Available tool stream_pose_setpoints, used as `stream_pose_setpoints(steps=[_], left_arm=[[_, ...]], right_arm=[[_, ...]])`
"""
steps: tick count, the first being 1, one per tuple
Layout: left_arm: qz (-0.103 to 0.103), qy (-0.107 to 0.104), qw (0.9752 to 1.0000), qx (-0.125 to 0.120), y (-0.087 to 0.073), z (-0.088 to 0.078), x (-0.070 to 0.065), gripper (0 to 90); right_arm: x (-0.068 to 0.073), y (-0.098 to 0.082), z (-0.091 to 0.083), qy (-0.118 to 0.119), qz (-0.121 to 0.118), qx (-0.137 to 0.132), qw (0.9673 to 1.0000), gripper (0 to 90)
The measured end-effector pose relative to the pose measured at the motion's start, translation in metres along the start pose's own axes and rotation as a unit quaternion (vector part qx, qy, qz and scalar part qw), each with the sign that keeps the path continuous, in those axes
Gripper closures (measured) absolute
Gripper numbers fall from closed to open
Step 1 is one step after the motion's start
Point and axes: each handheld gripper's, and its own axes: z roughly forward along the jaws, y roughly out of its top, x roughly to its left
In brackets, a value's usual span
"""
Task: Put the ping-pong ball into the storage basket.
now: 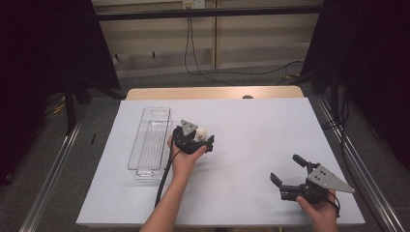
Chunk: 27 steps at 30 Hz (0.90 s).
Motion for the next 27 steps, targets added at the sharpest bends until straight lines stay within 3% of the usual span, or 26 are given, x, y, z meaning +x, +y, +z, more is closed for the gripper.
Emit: stream_pose_setpoints(steps=[9, 14, 16, 27], left_arm=[[-0.002, 0.001, 1.0000, -0.003, 0.001, -0.001, -0.001, 4.3], [0.009, -0.002, 0.9999, 0.013, 0.007, -0.001, -0.001, 3.7], [0.000, -0.002, 1.0000, 0.008, 0.010, -0.001, -0.002, 3.7], [0.001, 0.008, 0.9997, 0.021, 0.009, 0.006, 0.001, 3.9]], right_arm=[[0.000, 0.000, 0.000, 0.000, -0.001, 0.000, 1.0000, 0.3], [0.000, 0.000, 0.000, 0.003, -0.001, 0.001, 1.0000, 0.3], [0.000, 0.000, 0.000, 0.004, -0.002, 0.001, 1.0000, 0.3], [0.000, 0.000, -0.001, 0.002, 0.001, 0.001, 1.0000, 0.3]])
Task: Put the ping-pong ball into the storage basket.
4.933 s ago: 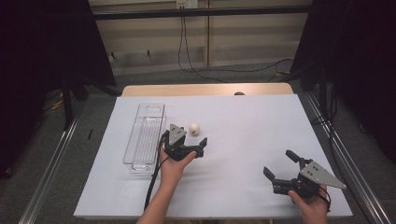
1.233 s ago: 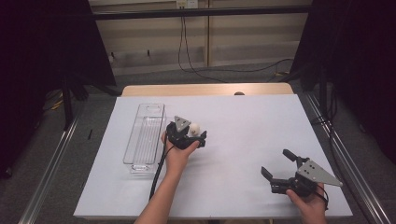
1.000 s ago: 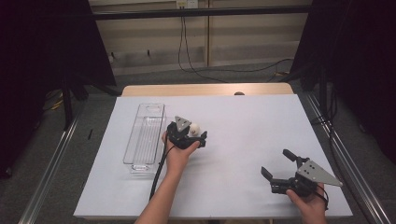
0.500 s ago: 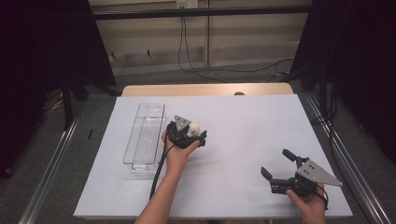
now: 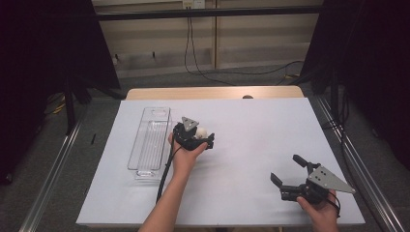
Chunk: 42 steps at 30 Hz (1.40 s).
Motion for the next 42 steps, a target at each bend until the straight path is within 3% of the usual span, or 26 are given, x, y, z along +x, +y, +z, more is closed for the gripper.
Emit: stream_pose_setpoints(steps=[1, 12, 14, 18, 26, 35, 42], left_arm=[[-0.007, -0.003, 1.0000, -0.004, 0.000, 0.001, 0.000, 3.9], [-0.002, 0.003, 0.9999, 0.011, 0.004, 0.003, 0.004, 3.7], [-0.012, 0.005, 0.9999, 0.002, 0.005, 0.005, 0.003, 3.7], [-0.004, 0.002, 0.9999, 0.012, 0.006, 0.007, 0.004, 3.7], [-0.008, 0.010, 0.9998, 0.017, 0.004, 0.011, 0.003, 3.9], [0.006, 0.015, 0.9994, 0.030, 0.002, 0.013, 0.005, 7.7], [0.002, 0.020, 0.9989, 0.043, -0.001, 0.017, 0.007, 10.7]], right_arm=[[0.000, 0.000, 0.000, 0.000, 0.000, 0.000, 1.0000, 0.3], [0.000, 0.000, 0.002, 0.002, -0.002, 0.001, 1.0000, 0.4], [0.000, 0.000, 0.001, 0.003, -0.001, 0.001, 1.0000, 0.3], [0.000, 0.000, 0.001, 0.002, -0.002, 0.000, 1.0000, 0.4], [0.000, 0.000, 0.000, 0.001, -0.002, -0.001, 1.0000, 0.4], [0.000, 0.000, 0.000, 0.001, 0.001, -0.002, 1.0000, 0.4], [-0.001, 0.000, 0.000, 0.001, -0.001, -0.002, 1.0000, 0.5]])
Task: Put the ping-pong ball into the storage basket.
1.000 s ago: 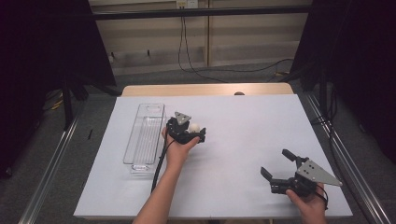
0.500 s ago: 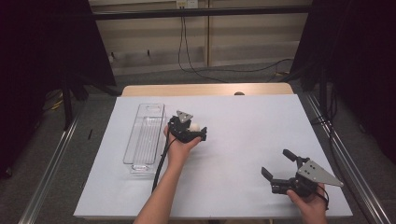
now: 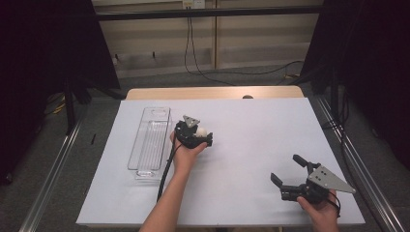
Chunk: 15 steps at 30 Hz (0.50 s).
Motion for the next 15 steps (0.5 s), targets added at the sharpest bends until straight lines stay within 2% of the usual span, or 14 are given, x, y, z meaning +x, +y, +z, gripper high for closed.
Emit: stream_pose_setpoints(steps=[2, 5, 15], left_arm=[[0.002, -0.007, 1.0000, 0.005, -0.0006, 0.0011, 0.0009, 11.2], [-0.005, -0.005, 1.0000, 0.005, -0.0015, 0.0033, 0.0003, 14.7], [-0.002, -0.009, 0.9999, 0.007, -0.0022, 0.0072, 0.0005, 25.9]], right_arm=[[-0.0002, 0.0000, 0.0000, 0.000, 0.000, -0.001, 1.0000, 0.5], [-0.0003, 0.0000, -0.0002, 0.000, -0.001, -0.001, 1.0000, 0.5], [-0.0006, 0.0000, -0.0002, -0.002, 0.002, -0.002, 1.0000, 0.5]])
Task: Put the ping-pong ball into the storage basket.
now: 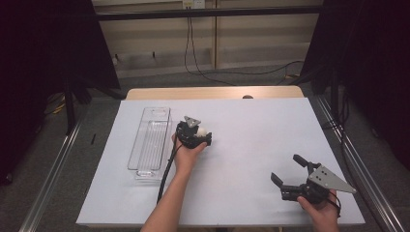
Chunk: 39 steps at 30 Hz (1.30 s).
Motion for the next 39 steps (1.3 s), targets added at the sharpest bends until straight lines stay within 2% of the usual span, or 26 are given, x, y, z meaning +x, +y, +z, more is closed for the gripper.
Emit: stream_pose_setpoints(steps=[3, 4, 10, 11, 13, 15, 21, 22, 25, 27, 32, 39], left_arm=[[-0.009, -0.004, 1.0000, 0.001, -0.0008, 0.0019, 0.0007, 28.4], [-0.004, -0.003, 1.0000, 0.004, -0.0008, 0.0019, 0.0015, 29.4], [-0.010, -0.002, 0.9999, 0.006, -0.0008, 0.0030, 0.0009, 35.0], [-0.005, -0.001, 1.0000, 0.009, -0.0006, 0.0024, 0.0020, 36.4], [-0.011, -0.003, 0.9999, 0.007, -0.0007, 0.0028, 0.0019, 37.9], [-0.005, -0.006, 0.9999, 0.010, -0.0007, 0.0033, 0.0032, 39.4], [-0.012, -0.004, 0.9998, 0.016, -0.0006, 0.0052, 0.0019, 42.5], [-0.003, -0.008, 0.9998, 0.019, 0.0001, 0.0050, 0.0034, 43.3], [-0.009, -0.014, 0.9997, 0.018, 0.0013, 0.0061, 0.0019, 45.5], [0.005, -0.013, 0.9996, 0.025, 0.0026, 0.0058, 0.0030, 46.5], [-0.009, -0.014, 0.9996, 0.023, 0.0034, 0.0066, 0.0013, 50.7], [-0.011, -0.018, 0.9993, 0.031, 0.0044, 0.0048, 0.0012, 51.1]], right_arm=[[-0.0002, 0.0002, -0.0006, 0.002, 0.002, 0.001, 1.0000, 0.5], [-0.0005, 0.0001, -0.0005, 0.003, 0.002, 0.001, 1.0000, 0.5], [-0.0009, 0.0001, -0.0004, 0.001, -0.002, -0.001, 1.0000, 0.5], [-0.0008, 0.0000, -0.0004, 0.001, -0.001, 0.000, 1.0000, 0.5], [-0.0006, 0.0002, -0.0006, 0.004, 0.000, 0.001, 1.0000, 0.6], [-0.0002, 0.0001, 0.0000, -0.001, -0.001, 0.000, 1.0000, 0.8], [-0.0002, 0.0001, 0.0000, 0.000, 0.001, 0.001, 1.0000, 0.8], [-0.0002, 0.0001, 0.0000, 0.000, 0.001, 0.001, 1.0000, 0.8], [-0.0005, 0.0002, -0.0003, 0.003, 0.001, 0.001, 1.0000, 0.8], [-0.0007, 0.0001, -0.0002, 0.003, 0.000, 0.001, 1.0000, 0.8], [-0.0011, 0.0001, -0.0007, 0.001, -0.001, 0.000, 1.0000, 0.8], [-0.0012, 0.0002, -0.0006, 0.000, -0.001, -0.002, 1.0000, 0.8]])
